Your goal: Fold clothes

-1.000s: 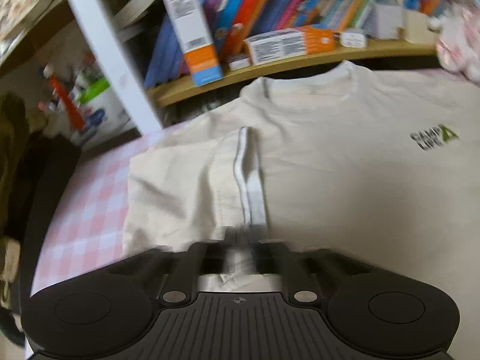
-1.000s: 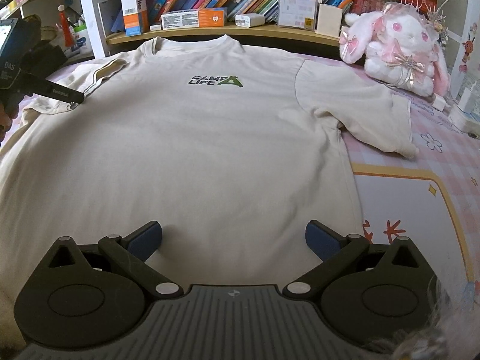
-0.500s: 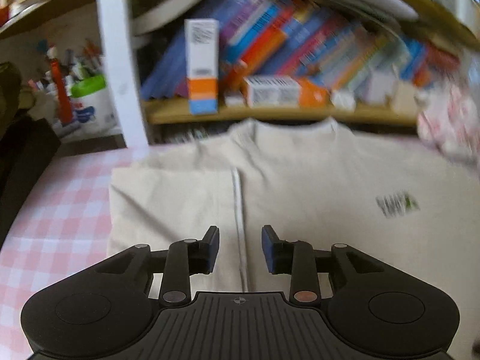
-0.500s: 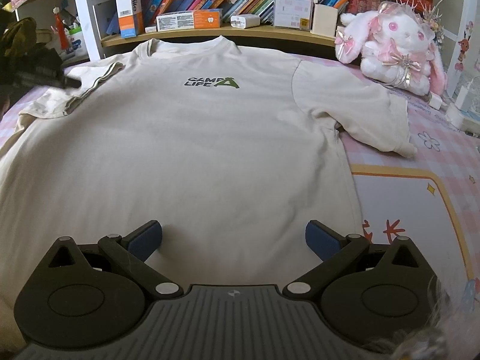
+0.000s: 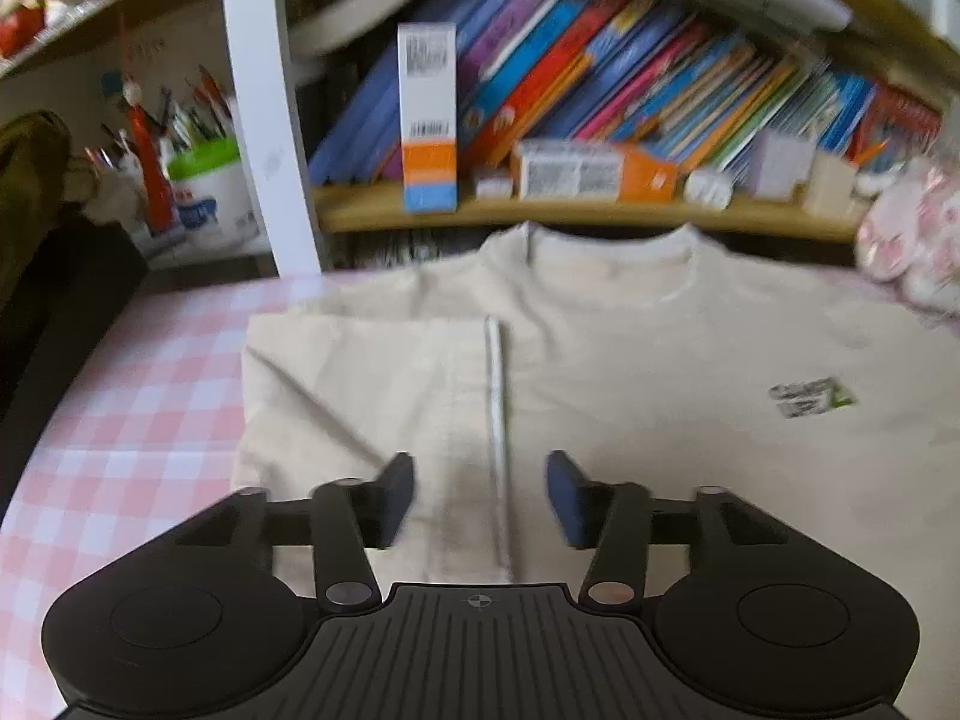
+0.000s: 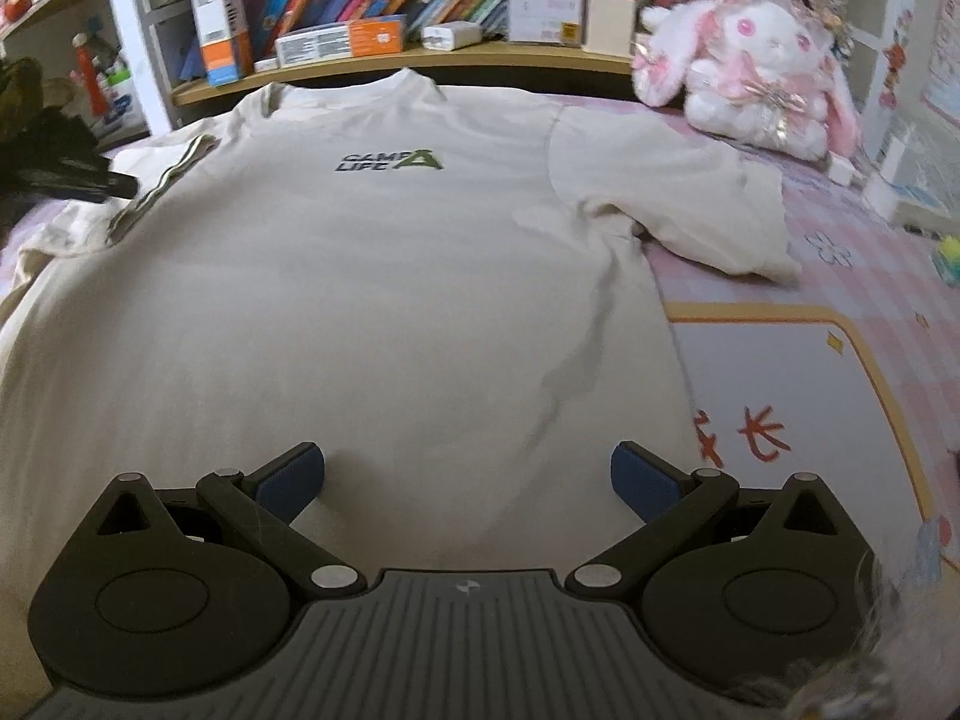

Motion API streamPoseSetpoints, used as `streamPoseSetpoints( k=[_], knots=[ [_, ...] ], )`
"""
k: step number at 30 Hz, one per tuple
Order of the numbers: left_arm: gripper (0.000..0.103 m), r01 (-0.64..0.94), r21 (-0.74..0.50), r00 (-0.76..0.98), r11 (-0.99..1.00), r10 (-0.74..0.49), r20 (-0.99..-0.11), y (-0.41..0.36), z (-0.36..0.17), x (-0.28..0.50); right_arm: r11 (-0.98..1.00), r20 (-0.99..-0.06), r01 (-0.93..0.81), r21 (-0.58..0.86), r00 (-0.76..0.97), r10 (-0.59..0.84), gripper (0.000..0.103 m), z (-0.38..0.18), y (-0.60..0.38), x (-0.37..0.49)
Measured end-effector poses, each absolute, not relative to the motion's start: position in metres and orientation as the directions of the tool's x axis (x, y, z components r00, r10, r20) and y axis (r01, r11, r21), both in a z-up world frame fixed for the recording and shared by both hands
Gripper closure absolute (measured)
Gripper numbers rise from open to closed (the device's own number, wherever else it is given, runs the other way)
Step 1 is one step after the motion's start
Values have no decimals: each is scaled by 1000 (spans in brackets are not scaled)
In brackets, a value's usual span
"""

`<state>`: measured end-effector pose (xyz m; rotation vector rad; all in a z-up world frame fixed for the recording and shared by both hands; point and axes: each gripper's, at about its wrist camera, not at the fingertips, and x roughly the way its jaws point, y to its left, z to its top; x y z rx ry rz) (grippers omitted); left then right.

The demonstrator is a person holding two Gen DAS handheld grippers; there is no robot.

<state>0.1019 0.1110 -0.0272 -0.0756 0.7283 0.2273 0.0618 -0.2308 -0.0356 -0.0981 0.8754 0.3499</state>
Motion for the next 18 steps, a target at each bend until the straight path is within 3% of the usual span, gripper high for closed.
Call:
streamPoseSetpoints(
  k=[7,13,18],
  knots=[
    [35,-221,11,702,975,167,-692,61,-19,51,946,-748,-312,85,607,268,0,-28,-249,62],
    [19,-225,7,676,974,162,-719,13,-19,15,937,-723,-332,107,621,302,0,-21,-258,67],
    [17,-259,19,648,966,188,-738,-11,-25,0,927,-714,-359,105,621,321,0,-19,-261,68]
  ],
)
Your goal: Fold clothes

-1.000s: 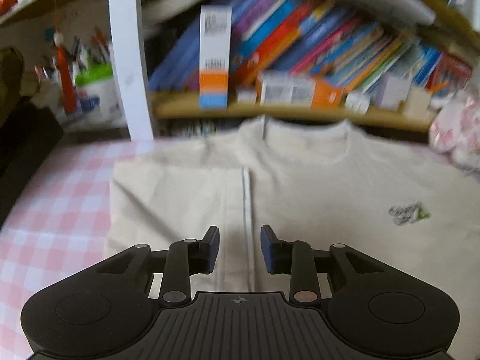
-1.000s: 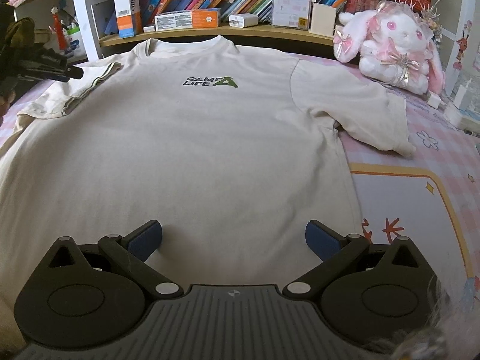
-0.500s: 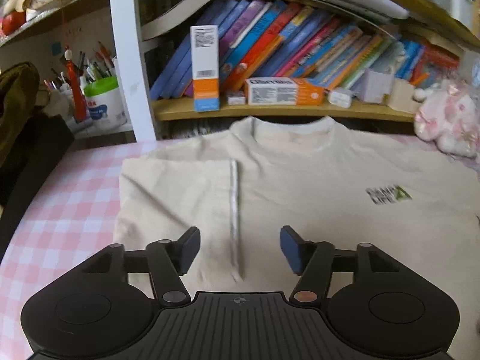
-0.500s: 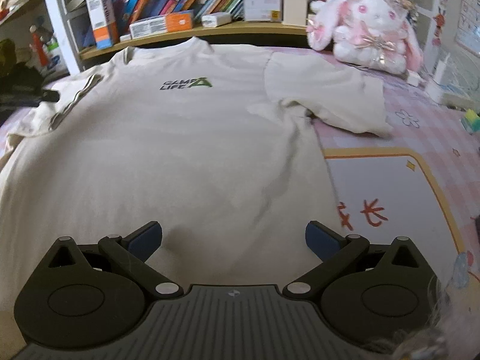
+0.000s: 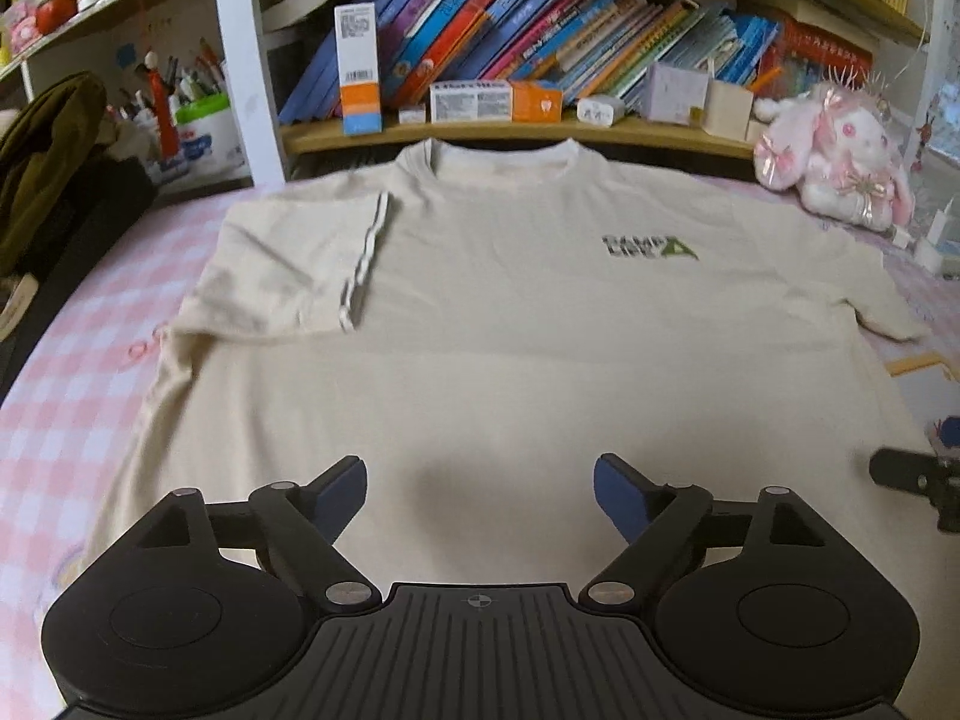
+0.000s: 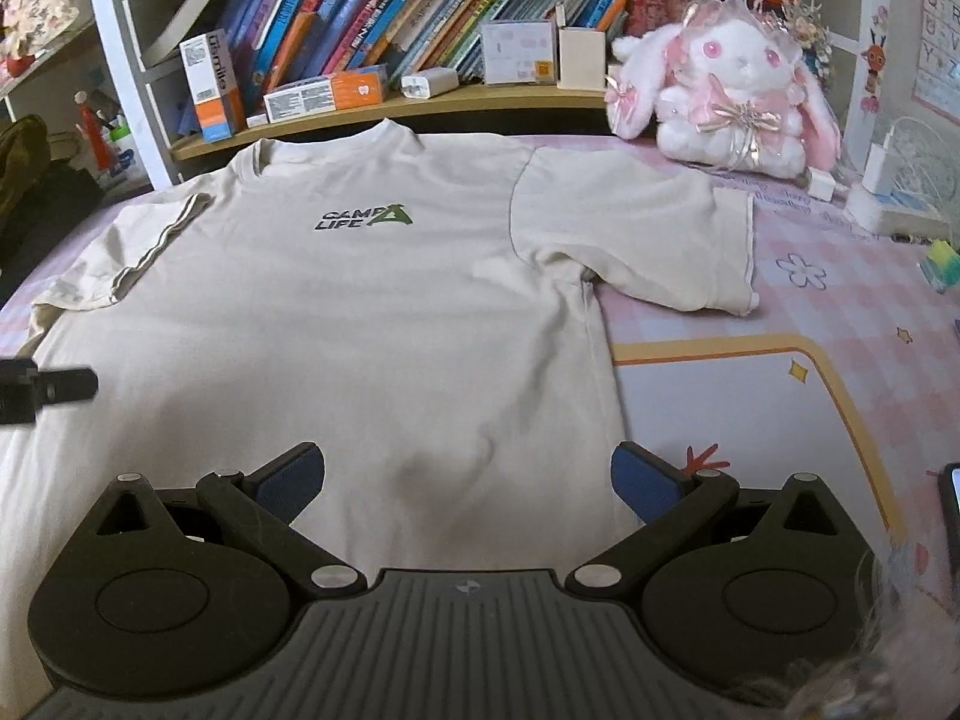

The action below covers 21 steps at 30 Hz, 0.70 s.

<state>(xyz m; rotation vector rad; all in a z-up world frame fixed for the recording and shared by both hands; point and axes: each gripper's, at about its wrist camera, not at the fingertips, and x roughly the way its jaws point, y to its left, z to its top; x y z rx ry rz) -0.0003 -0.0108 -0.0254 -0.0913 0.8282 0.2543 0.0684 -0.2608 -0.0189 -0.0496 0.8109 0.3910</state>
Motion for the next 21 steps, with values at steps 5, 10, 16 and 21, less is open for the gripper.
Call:
streamPoseSetpoints(
  k=[5,10,16,21],
  knots=[
    [17,-236,38,647,971,186,-740,-18,-26,-7,934,-711,-346,91,633,304,0,-16,-260,62],
    [17,-218,20,667,976,164,-727,-9,-21,-15,946,-706,-313,81,652,276,0,-10,-254,50],
    [17,-194,-9,682,981,128,-720,7,-22,-27,956,-694,-285,61,677,246,0,-3,-241,25],
    [16,-147,-37,688,988,75,-722,14,-27,-35,971,-691,-236,39,696,197,0,1,-236,3]
  ],
)
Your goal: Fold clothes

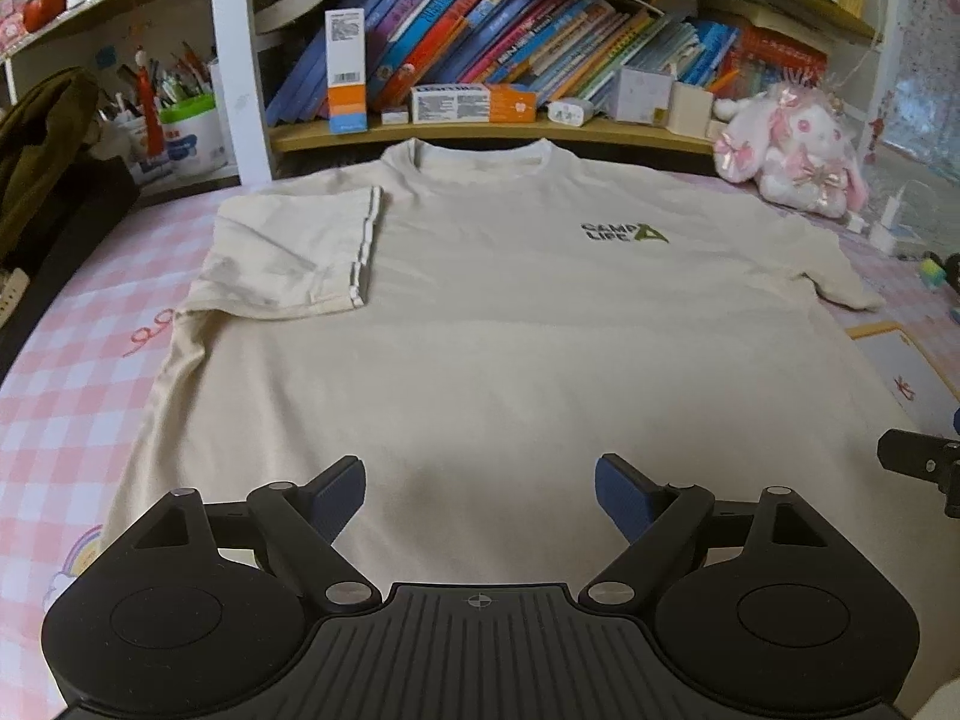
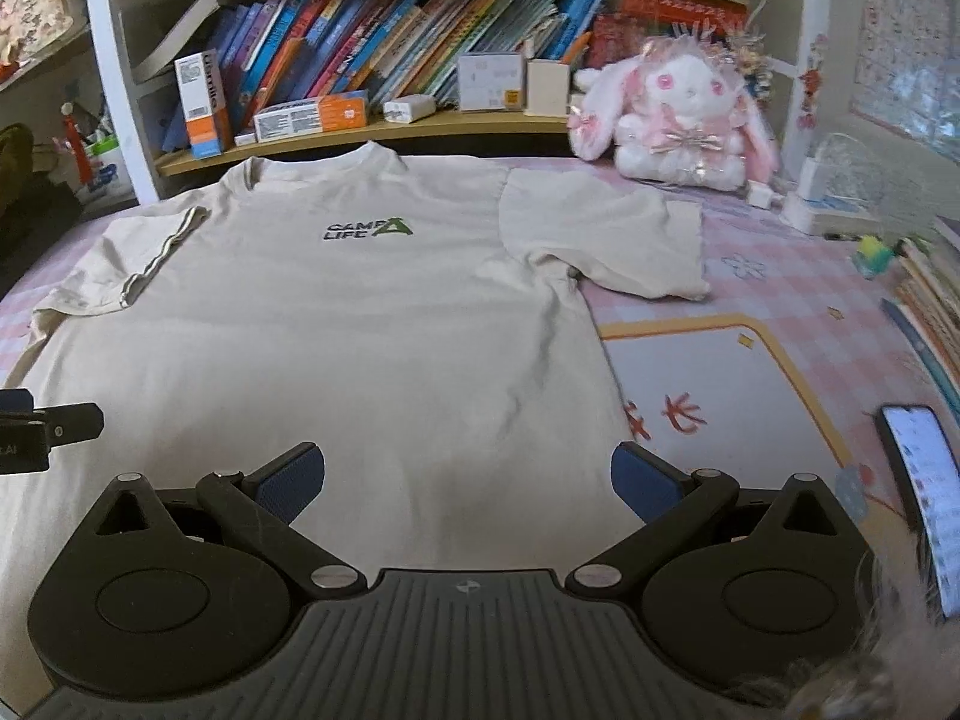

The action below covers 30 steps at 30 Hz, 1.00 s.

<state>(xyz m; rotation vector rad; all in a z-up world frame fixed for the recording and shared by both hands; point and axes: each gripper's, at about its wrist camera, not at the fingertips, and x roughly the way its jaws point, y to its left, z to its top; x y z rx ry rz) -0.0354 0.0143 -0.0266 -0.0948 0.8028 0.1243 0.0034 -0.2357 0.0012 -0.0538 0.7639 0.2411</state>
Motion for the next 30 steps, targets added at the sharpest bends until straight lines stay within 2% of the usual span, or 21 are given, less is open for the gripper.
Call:
streamPoseSetpoints(
  k=[11,21,27,30],
  knots=[
    [16,-88,-92,696,992,-5,-718,13,-33,-41,987,-699,-160,22,703,129,0,4,-243,-27],
    [16,-178,-71,690,982,73,-720,0,-31,-25,979,-689,-186,84,699,192,0,3,-262,3],
    [16,-238,-38,670,971,135,-730,-36,-28,-3,962,-676,-240,126,689,261,0,-1,-291,43],
    [16,-253,-18,651,967,157,-743,-58,-31,4,950,-673,-247,191,672,310,1,-6,-316,71]
  ],
)
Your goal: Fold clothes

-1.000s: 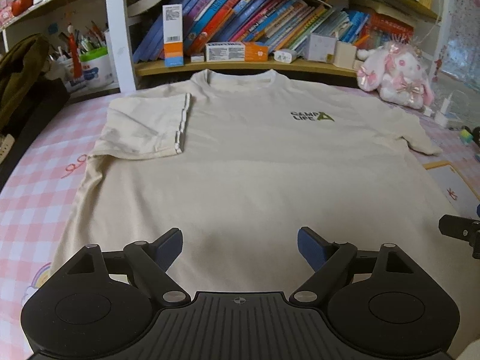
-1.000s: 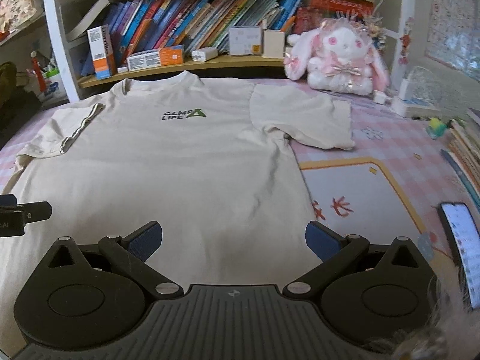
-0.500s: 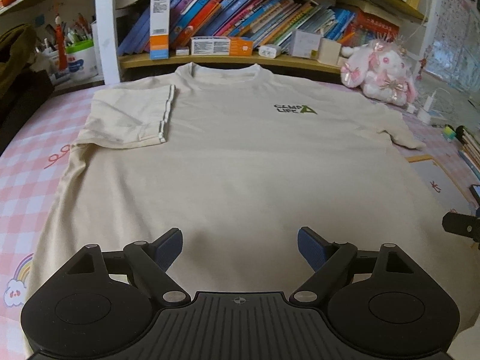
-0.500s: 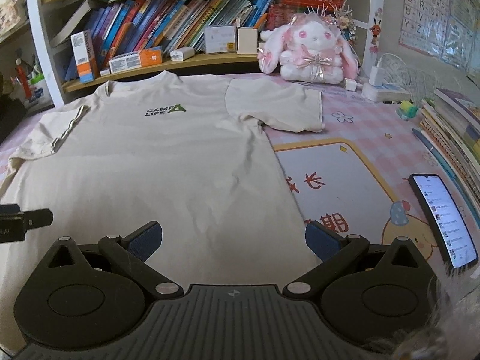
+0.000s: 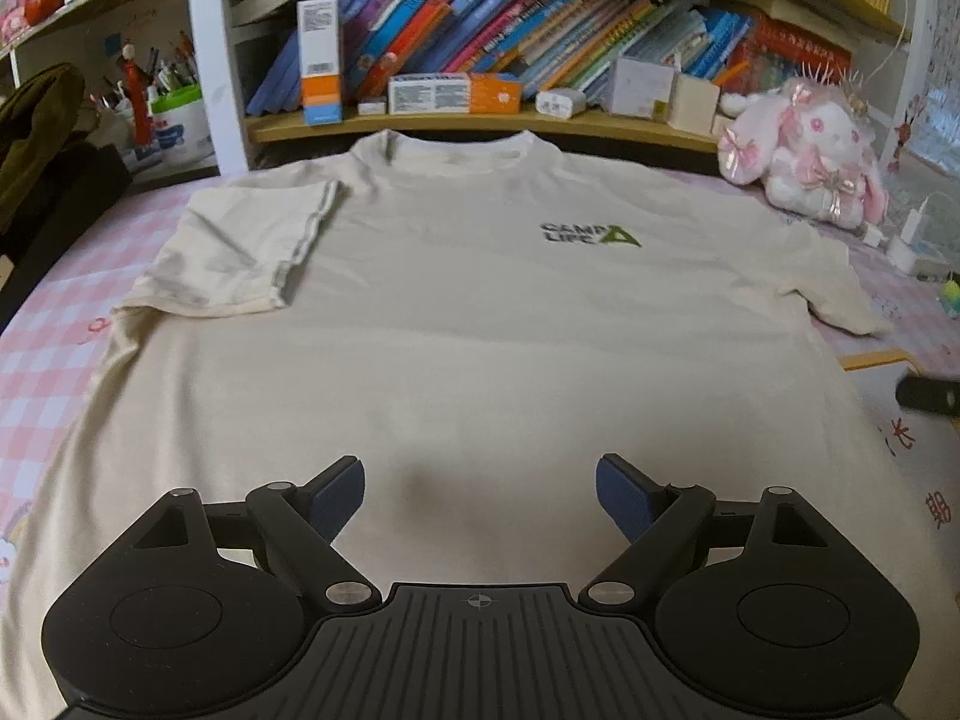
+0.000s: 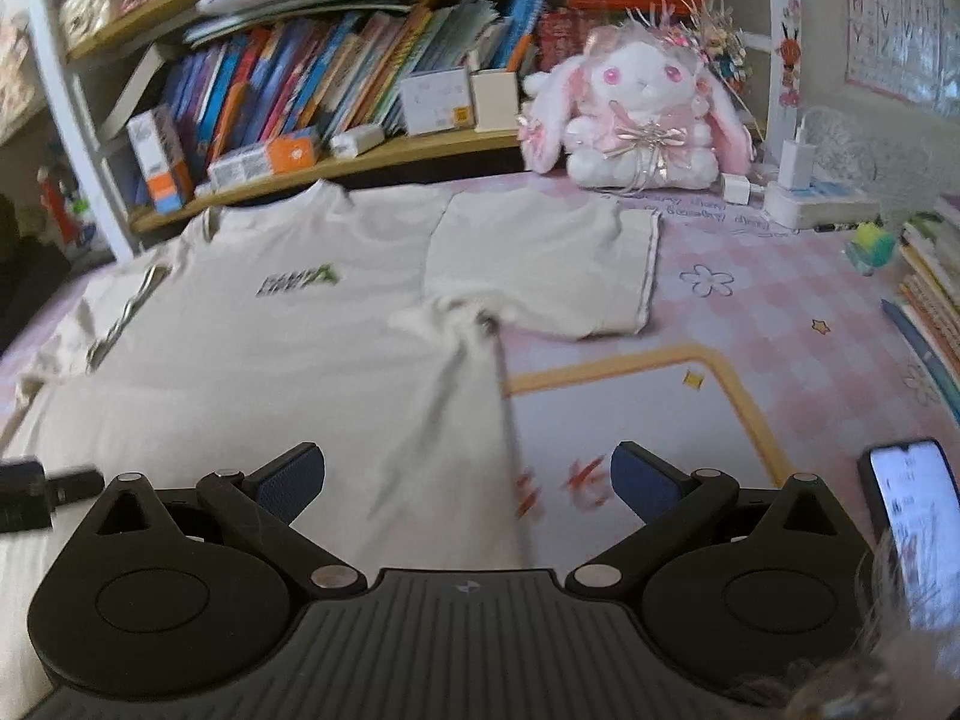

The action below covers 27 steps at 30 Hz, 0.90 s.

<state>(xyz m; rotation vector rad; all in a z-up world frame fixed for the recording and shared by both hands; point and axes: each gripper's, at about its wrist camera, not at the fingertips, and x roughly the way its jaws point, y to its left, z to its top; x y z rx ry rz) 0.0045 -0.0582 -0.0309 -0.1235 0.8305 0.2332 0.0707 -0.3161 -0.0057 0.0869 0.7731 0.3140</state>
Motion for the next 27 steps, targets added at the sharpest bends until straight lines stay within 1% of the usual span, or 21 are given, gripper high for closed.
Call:
streamPoseSetpoints(
  k=[3,5,7,8,11,15,18,21,24,26,27],
  knots=[
    [16,-270,0,628,963,176,-758,-78,-35,9,933,-682,-235,274,637,361,9,-14,-340,101],
    [16,-293,11,608,956,195,-769,-87,-38,7,918,-696,-206,338,602,391,28,-22,-355,123],
    [16,-321,20,586,947,215,-781,-92,-40,4,888,-703,-166,430,555,444,38,-31,-369,143],
    [16,-335,25,574,942,225,-787,-94,-41,3,867,-699,-148,477,535,475,41,-35,-374,150],
    [16,-377,40,541,925,255,-801,-97,-43,-3,792,-657,-99,602,502,562,44,-42,-386,167],
    [16,-410,59,514,910,284,-809,-102,-42,-8,656,-587,35,754,484,649,46,-55,-397,190],
    [16,-426,71,500,902,301,-812,-103,-41,-10,562,-549,154,813,525,650,48,-64,-408,203],
    [16,-438,79,491,895,312,-813,-103,-40,-11,500,-539,243,831,570,620,51,-69,-417,211],
    [16,-442,81,488,894,315,-814,-100,-40,-12,492,-553,278,825,577,601,60,-70,-418,216],
    [16,-442,80,488,893,315,-814,-98,-40,-12,512,-573,285,810,570,589,75,-71,-416,219],
    [16,-442,79,490,893,315,-813,-96,-40,-12,522,-583,291,802,571,578,77,-71,-415,218]
  ],
)
